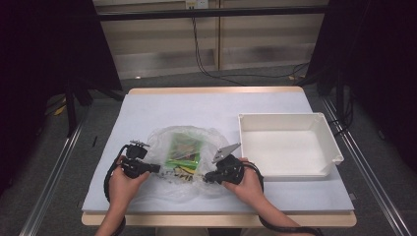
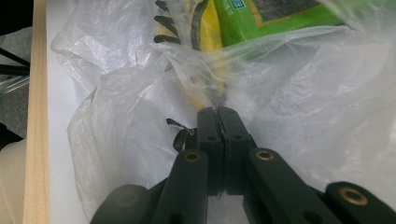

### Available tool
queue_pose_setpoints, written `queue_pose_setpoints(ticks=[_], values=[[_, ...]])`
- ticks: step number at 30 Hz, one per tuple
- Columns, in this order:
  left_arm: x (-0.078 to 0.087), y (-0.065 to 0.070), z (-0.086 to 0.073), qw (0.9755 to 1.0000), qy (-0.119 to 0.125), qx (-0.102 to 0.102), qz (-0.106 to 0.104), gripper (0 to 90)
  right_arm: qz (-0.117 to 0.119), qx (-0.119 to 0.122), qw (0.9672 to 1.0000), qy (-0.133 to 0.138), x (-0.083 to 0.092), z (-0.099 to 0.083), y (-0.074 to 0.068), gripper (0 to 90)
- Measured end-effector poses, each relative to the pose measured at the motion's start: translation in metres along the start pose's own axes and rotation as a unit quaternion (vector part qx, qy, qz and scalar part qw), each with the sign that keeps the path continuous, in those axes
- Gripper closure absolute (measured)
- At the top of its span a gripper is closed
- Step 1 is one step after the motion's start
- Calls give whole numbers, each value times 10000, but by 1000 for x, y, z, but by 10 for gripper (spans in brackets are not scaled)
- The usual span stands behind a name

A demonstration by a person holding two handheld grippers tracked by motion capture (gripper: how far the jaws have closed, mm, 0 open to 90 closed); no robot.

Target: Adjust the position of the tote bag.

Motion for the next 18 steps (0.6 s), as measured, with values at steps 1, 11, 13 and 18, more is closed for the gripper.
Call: queue_pose_setpoints(ticks=[1, 11, 13, 18], values=[[1, 2, 3, 9998, 173, 14, -23, 900, 8, 2, 10000, 3, 0, 0, 0, 883], [-12, 7, 18, 9975, 651, -151, 212, 788, -26, 63, 10000, -6, -1, 1, -2, 882], [-12, 4, 18, 9976, 621, -124, 275, 785, -15, 78, 10000, 12, -1, 1, -2, 882], [-14, 1, 10, 9992, 295, 33, 255, 874, -25, 48, 10000, 9, -1, 0, -2, 881]])
Point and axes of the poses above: each handheld gripper's, and its own axes: x roughly backward along the jaws, z roughly out of its top, y roughly to its right, the point moved 3 cm from there along -x, roughly forward along the jaws, and after that the axes turned 1 degree about x, right-handed, at the moved point
